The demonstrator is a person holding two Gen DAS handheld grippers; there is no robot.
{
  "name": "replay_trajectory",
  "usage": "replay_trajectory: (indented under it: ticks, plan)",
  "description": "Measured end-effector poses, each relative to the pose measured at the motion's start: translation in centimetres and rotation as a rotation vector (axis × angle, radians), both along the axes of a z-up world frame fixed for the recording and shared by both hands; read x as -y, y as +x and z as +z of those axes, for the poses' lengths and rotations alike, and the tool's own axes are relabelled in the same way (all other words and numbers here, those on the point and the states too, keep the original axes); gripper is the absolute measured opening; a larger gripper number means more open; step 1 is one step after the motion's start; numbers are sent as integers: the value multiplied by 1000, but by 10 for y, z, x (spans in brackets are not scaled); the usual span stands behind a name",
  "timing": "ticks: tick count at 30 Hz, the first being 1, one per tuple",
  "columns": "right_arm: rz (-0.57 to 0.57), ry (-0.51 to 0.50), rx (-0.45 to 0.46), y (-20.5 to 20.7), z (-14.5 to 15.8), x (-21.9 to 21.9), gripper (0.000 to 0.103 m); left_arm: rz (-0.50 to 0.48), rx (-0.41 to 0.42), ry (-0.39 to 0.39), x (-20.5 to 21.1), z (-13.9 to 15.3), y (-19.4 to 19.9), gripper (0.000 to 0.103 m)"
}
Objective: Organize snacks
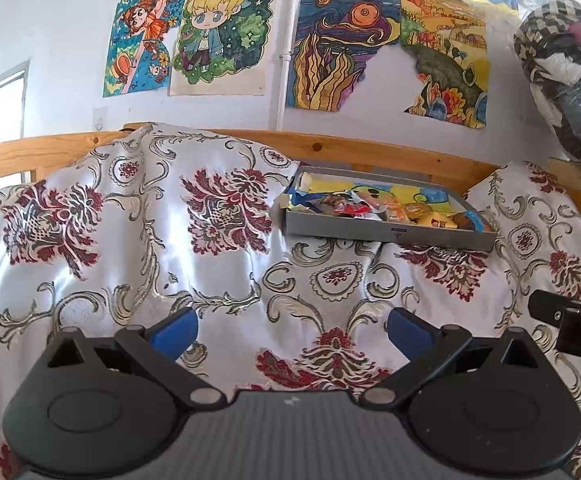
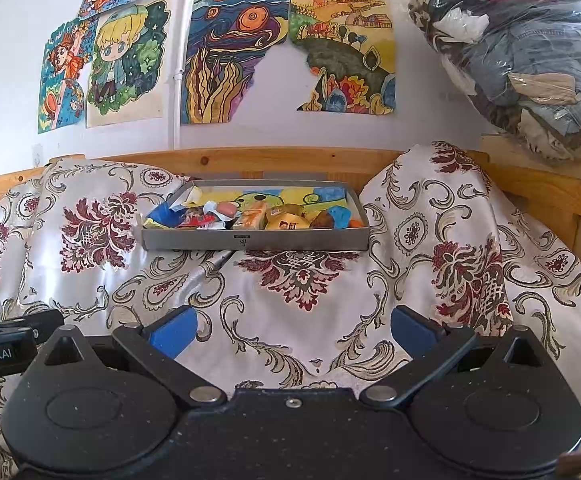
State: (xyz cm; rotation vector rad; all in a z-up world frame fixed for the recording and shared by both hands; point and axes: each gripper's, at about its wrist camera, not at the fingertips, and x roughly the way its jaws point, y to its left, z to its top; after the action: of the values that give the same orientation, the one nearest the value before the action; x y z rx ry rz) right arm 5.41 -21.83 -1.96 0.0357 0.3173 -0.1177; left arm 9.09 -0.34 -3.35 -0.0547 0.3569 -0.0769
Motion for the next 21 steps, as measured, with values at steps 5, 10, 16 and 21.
replay_trajectory:
  ticks: [5,10,16,21]
  plan:
    - [-2,0,-3,0,-1,0,102,55,-22,38,3,-1,2,103]
    - [-2,0,-5,-1,-2,0,102,95,-36,54,3,1,3,103]
    - [-2,0,-6,-1,-2,0,102,102,-54,67,3,1,4,103]
    - [-1,-1,-7,0,-2,0,102,99,-53,97,7,3,6,103]
